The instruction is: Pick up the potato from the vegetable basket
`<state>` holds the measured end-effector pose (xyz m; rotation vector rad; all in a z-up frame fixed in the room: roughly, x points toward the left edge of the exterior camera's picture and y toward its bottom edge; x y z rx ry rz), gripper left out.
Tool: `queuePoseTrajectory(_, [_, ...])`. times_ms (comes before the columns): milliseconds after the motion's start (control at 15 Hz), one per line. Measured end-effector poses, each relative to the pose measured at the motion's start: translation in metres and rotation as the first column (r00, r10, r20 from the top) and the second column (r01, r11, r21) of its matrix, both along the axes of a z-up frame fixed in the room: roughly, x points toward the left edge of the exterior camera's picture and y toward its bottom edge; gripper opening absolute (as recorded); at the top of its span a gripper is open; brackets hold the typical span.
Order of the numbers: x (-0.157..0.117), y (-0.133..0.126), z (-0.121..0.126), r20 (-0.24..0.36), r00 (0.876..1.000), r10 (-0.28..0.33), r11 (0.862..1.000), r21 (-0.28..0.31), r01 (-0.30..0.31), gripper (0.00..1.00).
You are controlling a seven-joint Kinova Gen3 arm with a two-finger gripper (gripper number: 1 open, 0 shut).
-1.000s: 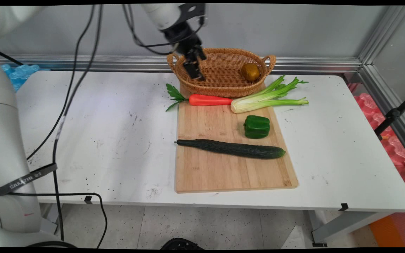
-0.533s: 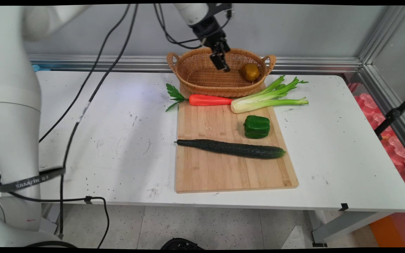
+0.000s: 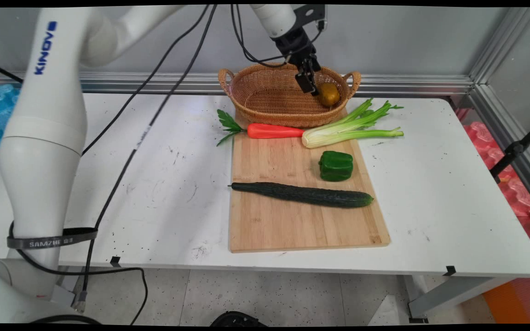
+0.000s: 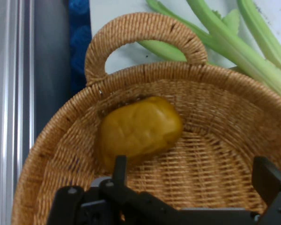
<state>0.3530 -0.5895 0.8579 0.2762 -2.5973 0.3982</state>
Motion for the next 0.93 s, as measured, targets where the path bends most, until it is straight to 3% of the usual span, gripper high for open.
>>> queuePoseTrajectory(467, [-0.005,-0.037,-0.033,0.02,0.998,-0.06,0.998,0.012,0.06,1.0])
queuePoseTrajectory(933, [-0.005,-0.057,-0.053,0.014,0.998,-0.063,0.998,-0.003,0.064,1.0])
